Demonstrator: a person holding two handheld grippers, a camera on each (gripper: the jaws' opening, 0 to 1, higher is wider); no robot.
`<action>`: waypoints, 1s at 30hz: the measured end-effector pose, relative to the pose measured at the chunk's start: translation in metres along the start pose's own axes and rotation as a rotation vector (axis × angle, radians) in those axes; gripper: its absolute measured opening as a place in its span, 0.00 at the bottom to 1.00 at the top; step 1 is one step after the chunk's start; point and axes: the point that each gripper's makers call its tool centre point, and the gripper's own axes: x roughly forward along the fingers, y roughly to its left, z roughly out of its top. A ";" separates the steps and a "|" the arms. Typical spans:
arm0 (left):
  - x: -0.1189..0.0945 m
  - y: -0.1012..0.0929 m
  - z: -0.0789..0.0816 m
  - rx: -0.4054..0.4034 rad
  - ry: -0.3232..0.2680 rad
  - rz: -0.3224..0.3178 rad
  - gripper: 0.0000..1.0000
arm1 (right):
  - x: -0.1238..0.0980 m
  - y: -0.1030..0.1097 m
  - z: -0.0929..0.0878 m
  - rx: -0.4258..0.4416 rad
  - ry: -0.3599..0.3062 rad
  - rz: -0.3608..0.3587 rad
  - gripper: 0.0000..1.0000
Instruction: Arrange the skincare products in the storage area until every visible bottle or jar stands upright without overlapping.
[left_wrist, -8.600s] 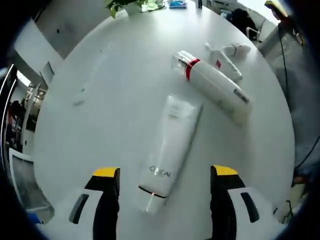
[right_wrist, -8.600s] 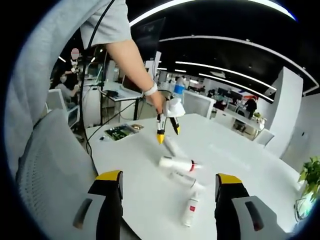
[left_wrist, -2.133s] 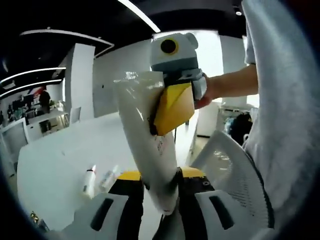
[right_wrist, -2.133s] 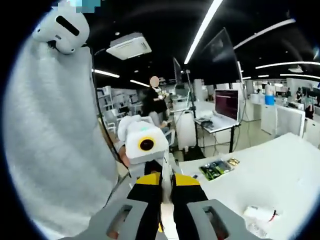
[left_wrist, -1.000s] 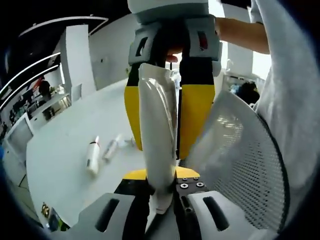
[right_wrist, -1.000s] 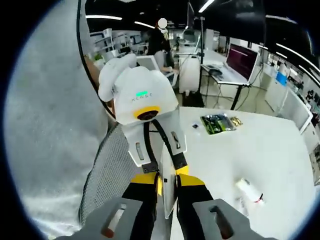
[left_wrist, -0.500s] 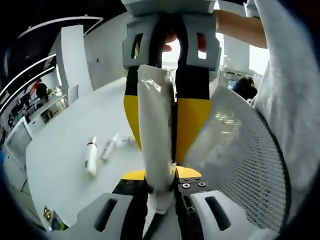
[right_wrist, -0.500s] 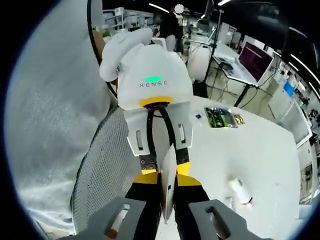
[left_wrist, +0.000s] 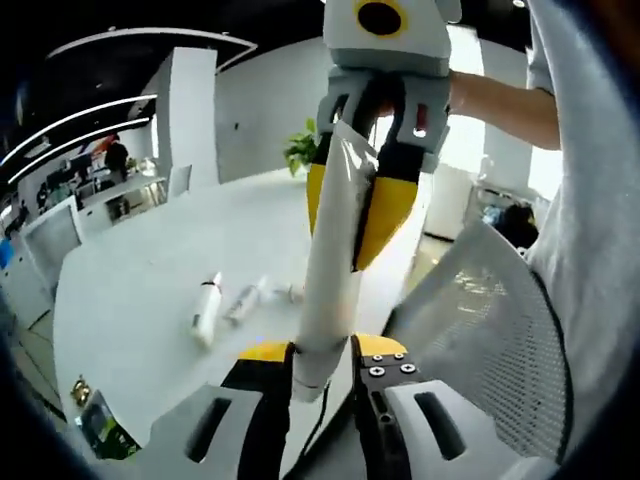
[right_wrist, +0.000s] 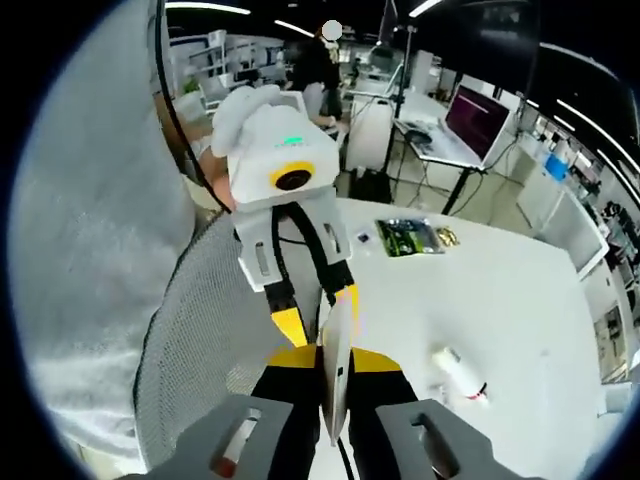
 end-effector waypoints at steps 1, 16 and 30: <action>-0.004 0.006 -0.002 0.070 0.027 0.030 0.11 | -0.002 -0.006 -0.002 0.012 0.002 -0.011 0.00; -0.018 0.030 -0.013 0.187 -0.051 0.168 0.00 | -0.016 -0.085 -0.018 0.146 0.047 -0.131 0.00; -0.005 0.048 -0.041 0.115 0.071 0.246 0.37 | -0.040 -0.185 -0.034 0.220 0.119 -0.259 0.00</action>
